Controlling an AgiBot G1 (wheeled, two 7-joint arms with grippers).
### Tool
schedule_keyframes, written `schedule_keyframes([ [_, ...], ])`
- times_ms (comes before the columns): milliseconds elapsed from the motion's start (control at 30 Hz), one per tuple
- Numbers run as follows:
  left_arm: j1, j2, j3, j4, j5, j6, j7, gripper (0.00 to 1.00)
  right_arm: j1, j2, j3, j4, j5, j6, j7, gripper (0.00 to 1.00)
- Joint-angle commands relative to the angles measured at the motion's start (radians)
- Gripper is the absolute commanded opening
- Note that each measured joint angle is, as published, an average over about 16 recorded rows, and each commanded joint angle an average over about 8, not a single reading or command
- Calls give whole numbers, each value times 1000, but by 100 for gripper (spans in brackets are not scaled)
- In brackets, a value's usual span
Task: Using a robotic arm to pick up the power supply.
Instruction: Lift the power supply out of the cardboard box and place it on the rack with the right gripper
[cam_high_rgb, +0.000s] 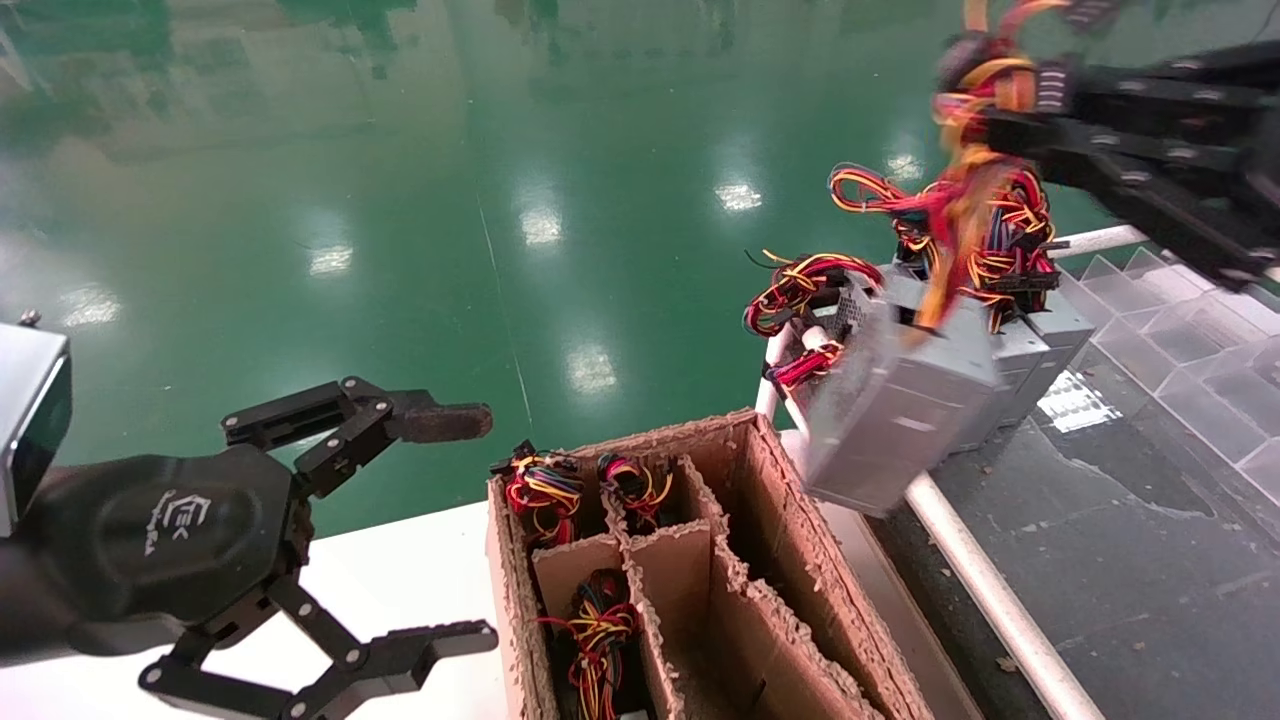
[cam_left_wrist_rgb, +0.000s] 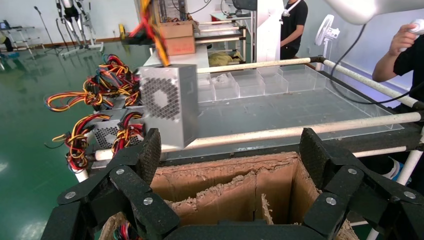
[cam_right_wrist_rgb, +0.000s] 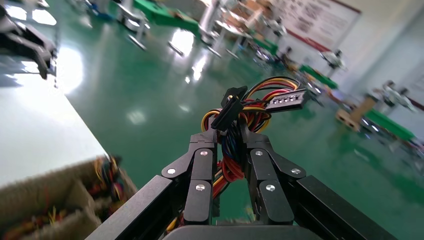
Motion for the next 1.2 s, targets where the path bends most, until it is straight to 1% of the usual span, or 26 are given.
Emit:
schedule_keyframes([
  [33, 0, 0, 0, 0, 0, 0, 0, 100, -23, 42, 16, 3, 5, 1, 1, 0],
  [333, 0, 0, 0, 0, 0, 0, 0, 100, -167, 188, 92, -78, 44, 4, -58, 0],
  [500, 0, 0, 0, 0, 0, 0, 0, 100, -240, 241, 128, -142, 70, -10, -100, 0],
  [633, 0, 0, 0, 0, 0, 0, 0, 100, -295, 266, 147, -182, 86, -26, -132, 0],
  [800, 0, 0, 1, 0, 0, 0, 0, 100, -359, 276, 159, -214, 100, -45, -161, 0],
  [933, 0, 0, 1, 0, 0, 0, 0, 100, -399, 266, 161, -215, 109, -53, -174, 0],
  [1067, 0, 0, 1, 0, 0, 0, 0, 100, -419, 239, 156, -189, 113, -43, -177, 0],
  [1200, 0, 0, 1, 0, -1, 0, 0, 100, -422, 204, 143, -151, 101, -14, -174, 0],
])
